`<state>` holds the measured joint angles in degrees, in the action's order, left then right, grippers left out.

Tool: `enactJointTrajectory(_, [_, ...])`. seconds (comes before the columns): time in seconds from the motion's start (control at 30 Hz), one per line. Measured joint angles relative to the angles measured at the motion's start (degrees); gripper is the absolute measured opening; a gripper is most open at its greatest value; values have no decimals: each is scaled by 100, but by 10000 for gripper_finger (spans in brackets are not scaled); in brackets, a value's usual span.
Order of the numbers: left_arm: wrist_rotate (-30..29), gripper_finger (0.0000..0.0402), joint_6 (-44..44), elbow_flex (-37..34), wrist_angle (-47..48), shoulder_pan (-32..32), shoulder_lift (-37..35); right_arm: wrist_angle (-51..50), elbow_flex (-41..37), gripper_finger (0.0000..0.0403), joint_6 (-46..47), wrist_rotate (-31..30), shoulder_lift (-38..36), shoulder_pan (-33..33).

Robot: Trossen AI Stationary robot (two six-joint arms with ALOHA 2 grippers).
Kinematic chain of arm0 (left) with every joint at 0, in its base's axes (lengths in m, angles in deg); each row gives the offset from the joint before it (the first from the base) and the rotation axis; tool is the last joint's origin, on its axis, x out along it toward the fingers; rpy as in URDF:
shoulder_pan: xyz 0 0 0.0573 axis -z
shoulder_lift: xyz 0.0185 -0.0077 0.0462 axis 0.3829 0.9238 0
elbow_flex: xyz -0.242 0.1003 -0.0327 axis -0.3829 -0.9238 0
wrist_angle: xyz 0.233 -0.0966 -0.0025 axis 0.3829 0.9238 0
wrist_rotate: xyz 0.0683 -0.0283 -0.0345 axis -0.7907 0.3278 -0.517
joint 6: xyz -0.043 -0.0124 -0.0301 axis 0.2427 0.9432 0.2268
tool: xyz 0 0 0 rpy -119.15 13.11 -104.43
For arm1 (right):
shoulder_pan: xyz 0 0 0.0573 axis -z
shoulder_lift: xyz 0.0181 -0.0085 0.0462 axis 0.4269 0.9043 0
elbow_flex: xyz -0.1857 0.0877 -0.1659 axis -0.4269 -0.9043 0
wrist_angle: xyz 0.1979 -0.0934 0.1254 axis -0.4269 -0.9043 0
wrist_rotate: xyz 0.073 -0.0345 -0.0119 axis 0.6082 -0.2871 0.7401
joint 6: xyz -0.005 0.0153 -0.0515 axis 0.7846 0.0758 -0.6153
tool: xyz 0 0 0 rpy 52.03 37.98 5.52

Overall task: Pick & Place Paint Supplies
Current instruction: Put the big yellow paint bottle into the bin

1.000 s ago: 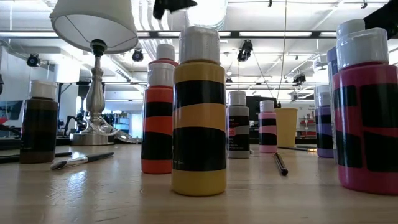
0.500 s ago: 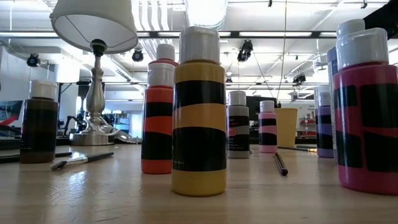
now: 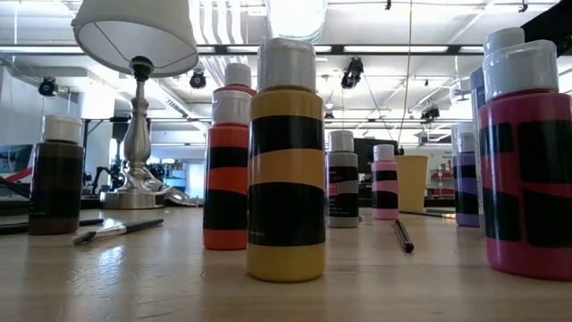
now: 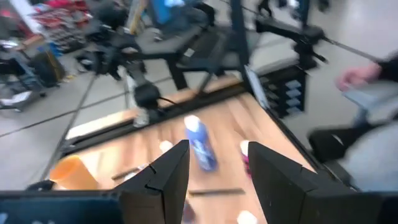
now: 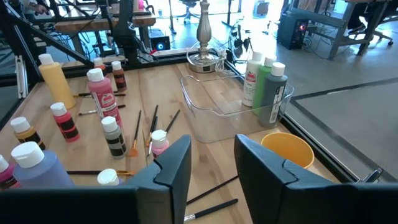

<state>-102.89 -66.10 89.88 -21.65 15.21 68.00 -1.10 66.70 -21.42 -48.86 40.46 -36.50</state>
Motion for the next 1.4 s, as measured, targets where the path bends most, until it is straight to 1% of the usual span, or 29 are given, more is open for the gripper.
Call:
enactJointTrajectory(0.2, [-872, 169, 632, 62, 679, 1221, 37, -1, 0, 141, 0, -2, 0, -1])
enactJointTrajectory(0.37, [-936, 169, 1552, 64, 1181, 1888, 67, -1, 0, 156, 0, -2, 0, 1])
enactJointTrajectory(0.5, [-935, 169, 2291, 57, 1506, 2226, 200, 0, 0, 168, 0, -2, 0, 1])
enactJointTrajectory(0.63, [-932, 169, 2893, -42, 1595, 2367, 387, -1, 0, 178, 0, 0, 0, 1])
enactJointTrajectory(0.87, [-868, 169, 3927, -116, 1693, 2379, 781, -2, 0, 194, 0, -2, 0, 1])
enactJointTrajectory(1.1, [-861, 169, 4188, -119, 1713, 2379, 1181, 0, 0, 204, 0, -2, 0, 0])
enactJointTrajectory(1.4, [-861, 170, 4748, -119, 1808, 2379, 1467, -2, 0, 217, 0, -1, 0, 1])
